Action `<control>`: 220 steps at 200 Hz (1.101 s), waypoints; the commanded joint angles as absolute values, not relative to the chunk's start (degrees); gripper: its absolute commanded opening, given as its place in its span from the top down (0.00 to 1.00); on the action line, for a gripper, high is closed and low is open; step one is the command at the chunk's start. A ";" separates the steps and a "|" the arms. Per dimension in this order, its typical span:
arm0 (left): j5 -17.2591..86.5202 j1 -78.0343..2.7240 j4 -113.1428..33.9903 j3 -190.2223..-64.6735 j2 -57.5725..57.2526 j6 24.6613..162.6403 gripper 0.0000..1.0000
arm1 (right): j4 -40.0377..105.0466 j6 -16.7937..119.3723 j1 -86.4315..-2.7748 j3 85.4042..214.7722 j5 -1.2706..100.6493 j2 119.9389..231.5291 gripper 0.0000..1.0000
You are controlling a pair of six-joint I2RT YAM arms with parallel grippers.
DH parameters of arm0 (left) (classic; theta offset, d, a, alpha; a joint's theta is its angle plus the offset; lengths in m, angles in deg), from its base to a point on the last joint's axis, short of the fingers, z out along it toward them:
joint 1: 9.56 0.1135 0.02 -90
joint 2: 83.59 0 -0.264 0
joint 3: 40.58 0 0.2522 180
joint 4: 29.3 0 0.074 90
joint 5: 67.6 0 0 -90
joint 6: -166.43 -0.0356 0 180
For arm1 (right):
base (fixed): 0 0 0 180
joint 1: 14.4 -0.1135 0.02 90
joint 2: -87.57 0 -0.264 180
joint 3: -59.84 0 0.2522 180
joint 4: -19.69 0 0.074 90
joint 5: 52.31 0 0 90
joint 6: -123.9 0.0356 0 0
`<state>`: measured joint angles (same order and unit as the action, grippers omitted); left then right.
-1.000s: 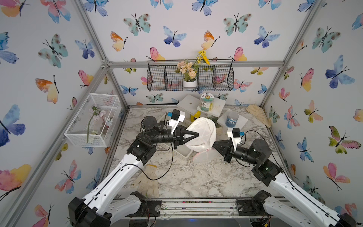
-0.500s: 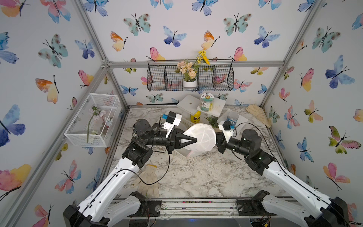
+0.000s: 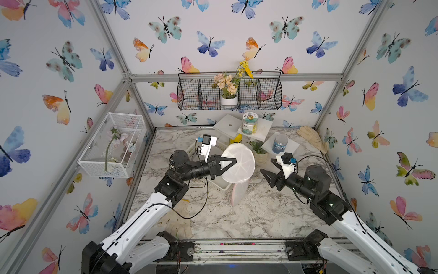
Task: Turn the laundry bag inside out
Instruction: Turn over the laundry bag.
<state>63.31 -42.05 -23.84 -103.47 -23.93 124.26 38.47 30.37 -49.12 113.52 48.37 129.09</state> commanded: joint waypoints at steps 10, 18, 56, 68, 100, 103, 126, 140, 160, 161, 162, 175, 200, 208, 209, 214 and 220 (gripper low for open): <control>50.62 -42.84 -29.42 -105.07 -23.05 148.22 1.00 | 41.21 17.50 -49.03 111.96 51.67 127.06 0.31; 48.61 -43.10 -32.12 -105.95 -22.74 151.55 1.00 | 38.98 16.11 -49.03 112.83 54.55 127.81 0.32; 42.97 -46.53 -33.83 -105.45 -23.63 166.28 1.00 | 31.70 3.41 -49.89 114.49 61.63 131.58 0.33; 40.55 -48.41 -35.79 -106.11 -23.82 169.28 1.00 | 30.63 -1.78 -50.00 114.03 61.50 132.24 0.31; 38.08 -52.68 -37.27 -107.86 -22.12 174.44 1.00 | 25.46 -9.11 -50.17 113.86 62.61 134.73 0.31; 37.98 -52.93 -37.06 -107.94 -21.93 174.84 1.00 | 24.85 -9.55 -50.17 113.73 62.77 134.95 0.32; 37.49 -54.14 -36.30 -107.76 -21.36 177.74 1.00 | 20.24 -10.56 -50.17 112.64 63.18 135.91 0.36; 36.72 -54.38 -36.98 -107.28 -21.77 179.51 1.00 | 17.99 -10.88 -50.18 111.61 62.79 135.62 0.40; 34.88 -54.54 -37.34 -105.63 -23.08 182.77 1.00 | 15.48 -11.44 -50.23 109.55 61.97 134.10 0.48; 34.79 -54.55 -37.34 -105.56 -23.19 182.91 1.00 | 15.37 -11.45 -50.20 109.46 61.96 134.04 0.49; 34.71 -54.55 -37.34 -105.49 -23.24 183.06 1.00 | 15.27 -11.45 -50.19 109.37 61.95 133.96 0.49; 34.40 -54.53 -37.42 -104.77 -23.58 184.70 1.00 | 14.73 -11.00 -50.17 108.85 62.64 133.70 0.56; 35.20 -54.53 -36.55 -104.17 -23.02 186.38 1.00 | 12.39 -7.40 -50.18 109.45 67.46 136.16 0.70; 35.66 -54.56 -36.70 -104.34 -22.59 186.71 1.00 | 12.61 -6.80 -50.18 110.45 68.85 137.33 0.75; 35.71 -54.56 -36.67 -104.35 -22.55 186.81 1.00 | 12.70 -6.75 -50.17 110.57 69.00 137.41 0.75; 35.92 -54.55 -36.57 -104.35 -22.30 187.09 1.00 | 13.03 -6.49 -50.20 111.24 69.78 138.22 0.79; 36.03 -54.49 -36.24 -104.14 -22.20 187.34 1.00 | 13.20 -6.19 -50.20 111.77 70.42 138.80 0.82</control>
